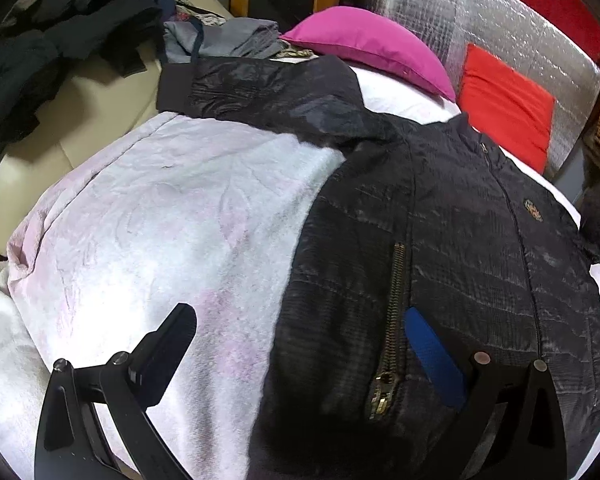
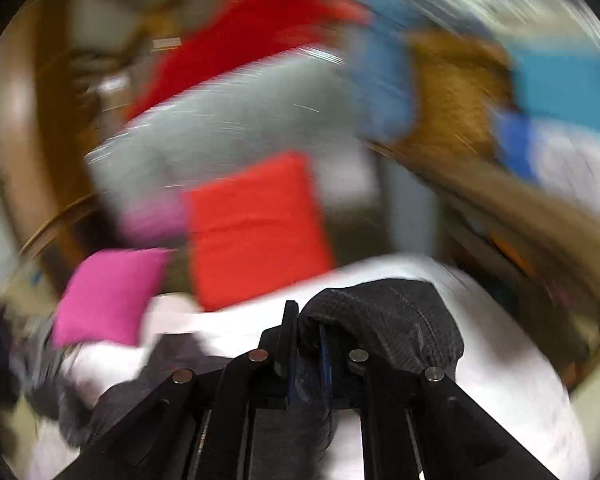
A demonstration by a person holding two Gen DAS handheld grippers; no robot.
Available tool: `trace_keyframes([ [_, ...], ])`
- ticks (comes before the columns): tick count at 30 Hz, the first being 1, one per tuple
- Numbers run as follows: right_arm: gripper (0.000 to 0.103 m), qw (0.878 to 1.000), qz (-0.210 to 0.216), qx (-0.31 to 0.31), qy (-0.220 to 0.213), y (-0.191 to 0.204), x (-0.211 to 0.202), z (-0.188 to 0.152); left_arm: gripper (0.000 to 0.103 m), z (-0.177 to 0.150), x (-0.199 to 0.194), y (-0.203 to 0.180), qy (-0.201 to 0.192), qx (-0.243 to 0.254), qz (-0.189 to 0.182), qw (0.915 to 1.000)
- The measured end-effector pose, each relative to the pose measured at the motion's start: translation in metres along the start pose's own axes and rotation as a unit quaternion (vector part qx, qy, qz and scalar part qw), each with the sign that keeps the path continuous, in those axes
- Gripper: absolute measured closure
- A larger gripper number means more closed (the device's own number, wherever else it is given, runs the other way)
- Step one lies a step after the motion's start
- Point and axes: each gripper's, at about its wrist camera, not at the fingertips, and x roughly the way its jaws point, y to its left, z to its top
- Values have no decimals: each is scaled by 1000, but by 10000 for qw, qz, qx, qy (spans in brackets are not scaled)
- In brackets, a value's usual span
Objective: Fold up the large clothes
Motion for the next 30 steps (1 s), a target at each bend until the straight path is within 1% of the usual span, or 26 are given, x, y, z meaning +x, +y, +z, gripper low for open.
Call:
trace_keyframes([
  [2, 92, 9971, 400, -646, 52, 72, -4, -13, 0, -1, -2, 8, -10, -88, -19, 10000],
  [3, 89, 9946, 529, -881, 162, 98, -1, -24, 0, -1, -3, 12, -12, -128, -18, 9999],
  [4, 86, 9898, 777, -1125, 411, 131, 10, -45, 0, -2, -4, 15, -13, -149, -10, 9999],
  [5, 66, 9859, 988, -1180, 660, 151, 21, -66, 0, -3, -5, 18, -11, -169, 5, 9999],
  [6, 19, 9819, 1125, -1227, 905, 164, 31, -83, 0, -3, -7, 22, 1, -196, 26, 9998],
  [7, 2, 9748, 1285, -1289, 1289, 179, 46, -107, 0, -4, -9, 25, 6, -219, 29, 9998],
  [8, 0, 9679, 1370, -1337, 1631, 191, 60, -136, 0, -4, -11, 28, 1, -226, 34, 9997],
  [10, 0, 9585, 1428, -1357, 2061, 200, 75, -179, 0, -4, -17, 34, -35, -200, 109, 9997],
  [12, 0, 9580, 1511, -1099, 2176, 189, 76, -196, 0, -3, -22, 40, -98, -170, 176, 9997],
  [14, 0, 9572, 1697, -614, 2265, 166, 73, -200, 0, 0, -24, 44, -120, -177, 227, 9995],
  [16, 0, 9579, 1774, -305, 2236, 151, 64, -193, 0, 2, -23, 44, -123, -207, 228, 9994],
  [18, 0, 9596, 1769, 252, 2174, 116, 59, -182, 0, 3, -21, 40, -107, -204, 192, 9996],
  [19, 0, 9572, 1805, 644, 2167, 96, 57, -179, 0, 4, -20, 36, -106, -178, 160, 9997],
  [20, 0, 9507, 1869, 1135, 2200, 76, 61, -179, 0, 4, -18, 31, -110, -118, 135, 9998],
  [22, 0, 9281, 2008, 2134, 2296, 49, 77, -177, 0, 3, -16, 22, -96, -20, 106, 9999],
  [23, 0, 9174, 2048, 2513, 2309, 37, 84, -178, 0, 2, -15, 18, -84, 22, 76, 9999],
  [24, 0, 9109, 2085, 2701, 2320, 32, 91, -178, 0, 1, -13, 15, -61, 52, 45, 10000],
  [25, 0, 8999, 2130, 2985, 2362, 25, 102, -180, 0, -1, -12, 14, -39, 72, 19, 10000],
  [26, 0, 8915, 2134, 3200, 2392, 20, 108, -181, 0, -2, -11, 13, -22, 88, -1, 10000],
  [27, 0, 8822, 2207, 3386, 2417, 23, 119, -182, 0, -4, -11, 14, -8, 100, -12, 9999],
  [29, 0, 8679, 2392, 3604, 2441, 31, 133, -178, 0, -6, -12, 18, -19, 107, -7, 9999],
  [30, 0, 8657, 2419, 3633, 2450, 35, 138, -177, 0, -6, -12, 19, -34, 106, -4, 9999],
])
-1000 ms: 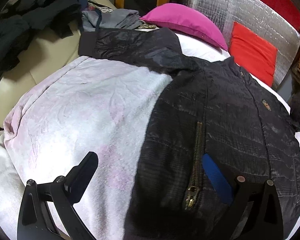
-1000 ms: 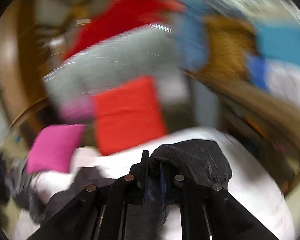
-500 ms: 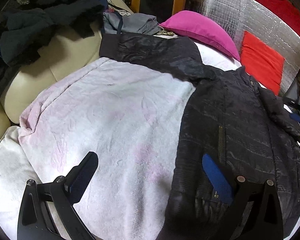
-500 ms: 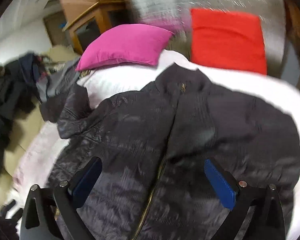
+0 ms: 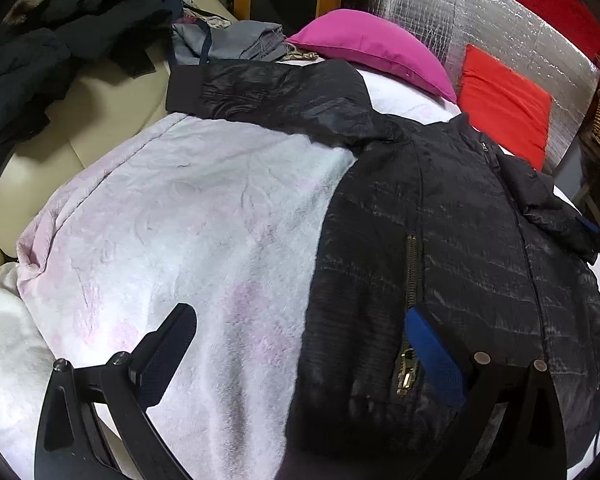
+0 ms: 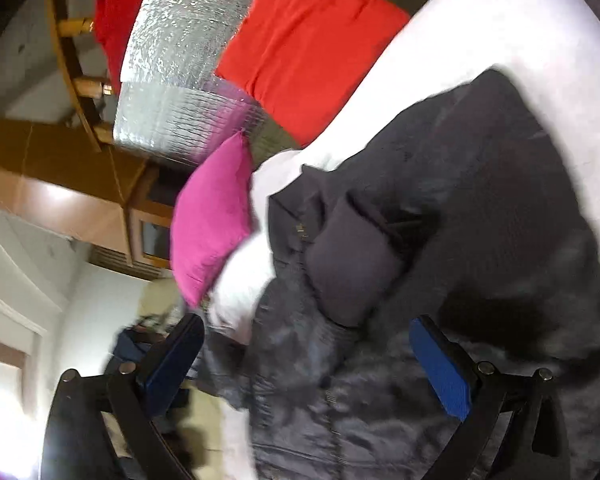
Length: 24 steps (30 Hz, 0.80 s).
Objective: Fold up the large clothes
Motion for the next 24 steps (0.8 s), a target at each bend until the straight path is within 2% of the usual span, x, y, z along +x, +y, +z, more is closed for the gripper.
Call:
trace_keyframes([
  [2, 0, 9998, 23, 65, 159, 5, 22, 1, 0, 0, -1, 5, -34, -3, -2, 10000],
  [4, 0, 9992, -273, 89, 277, 6, 42, 0, 0, 0, -1, 11, -52, -48, -4, 10000],
  [5, 0, 9979, -573, 164, 233, 5, 53, -1, 0, 0, 0, 13, -48, -69, -13, 10000],
  [8, 0, 9947, -928, 421, 160, -2, 68, -4, 0, -1, 0, 23, -66, -152, -23, 9999],
  [10, 3, 9922, -1221, 229, 79, 5, 75, -3, 0, -2, 0, 28, -62, -194, -33, 9998],
  [11, 20, 9875, -1570, -148, 72, 19, 83, -3, 0, -2, 1, 30, -48, -220, -38, 9997],
  [12, 46, 9838, -1749, -367, 109, 27, 86, -2, 0, -2, 2, 33, -31, -251, -45, 9997],
  [14, 74, 9680, -2230, -1154, 59, 65, 100, -12, 0, -3, 3, 37, -20, -288, -49, 9996],
  [15, 74, 9636, -2128, -1617, 16, 88, 103, -21, 0, -3, 3, 38, -23, -298, -37, 9995],
  [16, 74, 9612, -1849, -2048, 71, 111, 107, -35, 0, -3, 3, 39, -25, -317, -31, 9995],
  [18, 69, 9549, -1246, -2668, 391, 147, 116, -67, 0, -1, 2, 39, -30, -339, -48, 9994],
  [19, 60, 9510, -1126, -2840, 481, 156, 119, -79, 0, 0, 2, 38, -31, -333, -39, 9994],
  [20, 14, 9457, -928, -3052, 632, 165, 122, -98, 0, 2, 1, 37, -44, -318, -31, 9995],
  [21, 0, 9457, -761, -3081, 697, 165, 121, -109, 0, 5, -2, 34, -80, -289, -34, 9995],
  [24, 0, 9586, -370, -2700, 831, 143, 103, -124, 0, 15, -13, 25, -207, -148, -19, 9997],
])
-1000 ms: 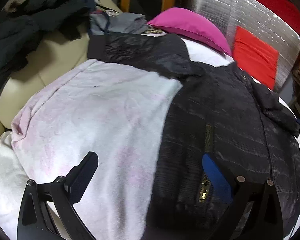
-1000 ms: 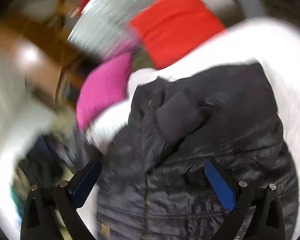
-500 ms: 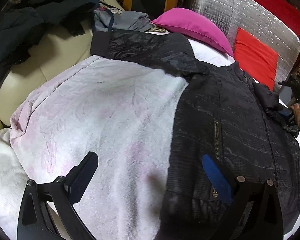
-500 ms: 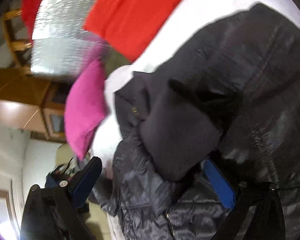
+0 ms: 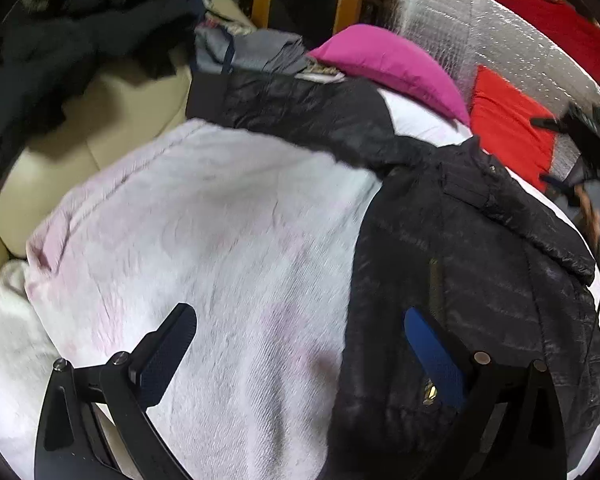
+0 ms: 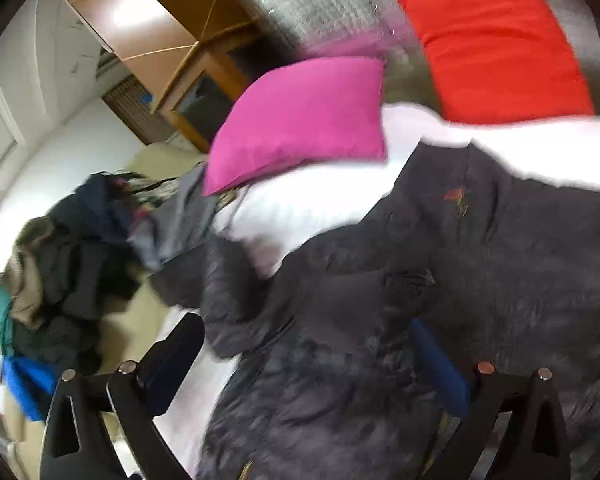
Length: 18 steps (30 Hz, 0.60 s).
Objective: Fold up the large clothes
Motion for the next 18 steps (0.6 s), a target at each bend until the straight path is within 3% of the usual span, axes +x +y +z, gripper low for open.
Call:
trace_keyframes([
  [4, 0, 9980, -39, 565, -294, -49, -49, -36, 0, 20, -11, -21, -133, 261, -80, 9995],
  [11, 0, 9890, 53, 1389, -499, -137, -136, -78, 0, 77, 11, -101, 286, 596, -1021, 9926],
  [14, 0, 9840, 102, 1668, -613, -162, -164, -90, 0, 108, 43, -143, 636, 487, -1644, 9831],
  [18, 0, 9796, 178, 1854, -751, -181, -186, -108, 0, 134, 102, -179, 1299, -89, -2230, 9661],
])
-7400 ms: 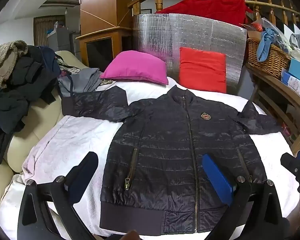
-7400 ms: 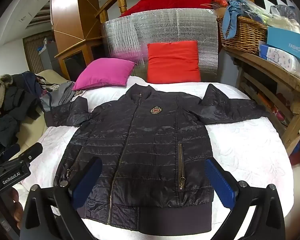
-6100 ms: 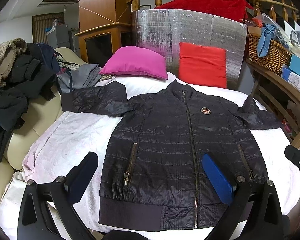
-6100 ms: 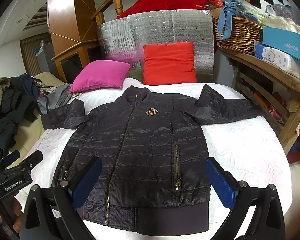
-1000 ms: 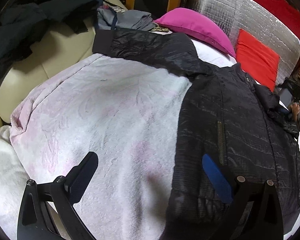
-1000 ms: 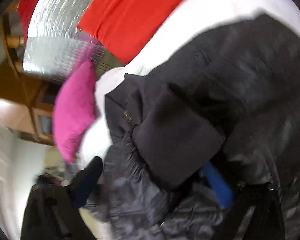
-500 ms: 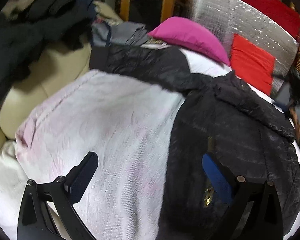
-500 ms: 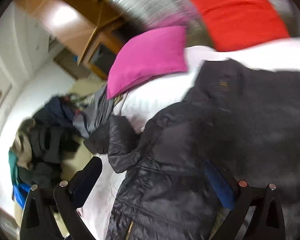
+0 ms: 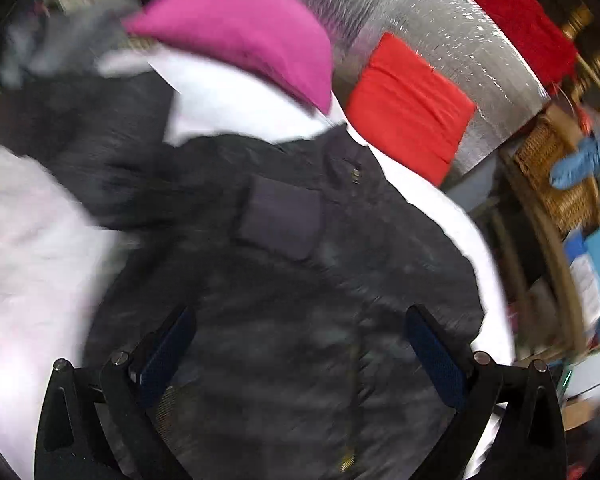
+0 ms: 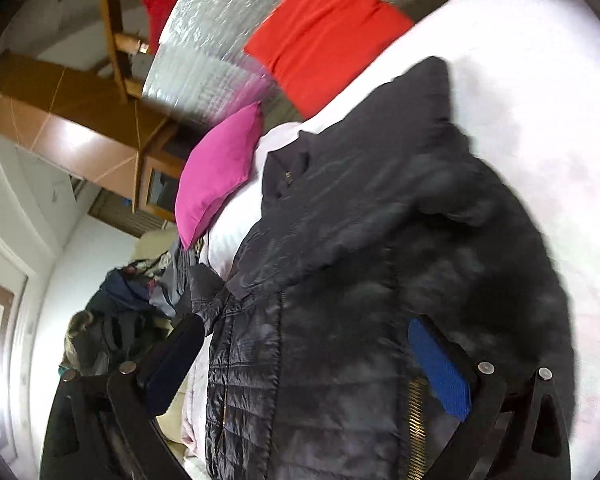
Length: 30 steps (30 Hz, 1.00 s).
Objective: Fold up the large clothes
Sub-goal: 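Grasp the ribbed cuff of the folded sleeve with the left gripper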
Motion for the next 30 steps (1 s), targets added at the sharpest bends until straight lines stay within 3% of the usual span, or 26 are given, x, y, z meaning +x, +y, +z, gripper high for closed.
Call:
trace_keyframes([
  [6, 0, 9997, 49, 101, -224, -22, -35, -5, 0, 35, 81, 11, 365, -824, -143, 9958],
  [9, 0, 9996, 31, 146, -230, -29, -41, -6, 1, 39, 103, 21, 436, -1306, -374, 9898],
  [12, 0, 9996, 11, 154, -236, -32, -42, -5, 2, 40, 110, 23, 324, -1400, -439, 9886],
  [13, 0, 9996, 8, 142, -242, -32, -42, -4, 11, 41, 111, 25, 296, -1438, -446, 9882],
  [15, 0, 9996, -43, 102, -248, -31, -40, -5, 41, 42, 115, 31, 295, -1594, -372, 9861],
  [16, 0, 9997, -84, 78, -238, -31, -39, -5, 83, 44, 119, 33, 351, -1613, -243, 9860],
  [17, 0, 9997, -118, 74, -225, -31, -38, -5, 91, 44, 119, 35, 391, -1634, -246, 9855],
  [21, 0, 9993, -239, 35, -287, -30, -38, 3, 92, 44, 84, 18, -310, -994, -62, 9945],
  [23, 0, 9989, -289, 9, -376, -28, -41, 12, 92, 37, 62, 9, -718, -750, -38, 9946],
  [25, 0, 9989, -260, 101, -383, -26, -40, 20, 91, 33, 66, 6, -692, -594, 57, 9958],
  [28, 0, 9980, 394, 493, -70, -22, -19, 29, 92, 28, 83, 6, -504, -507, 295, 9970],
  [30, 0, 9962, 509, 701, -14, -19, 2, 36, 92, 26, 84, 8, -494, -550, 297, 9968],
])
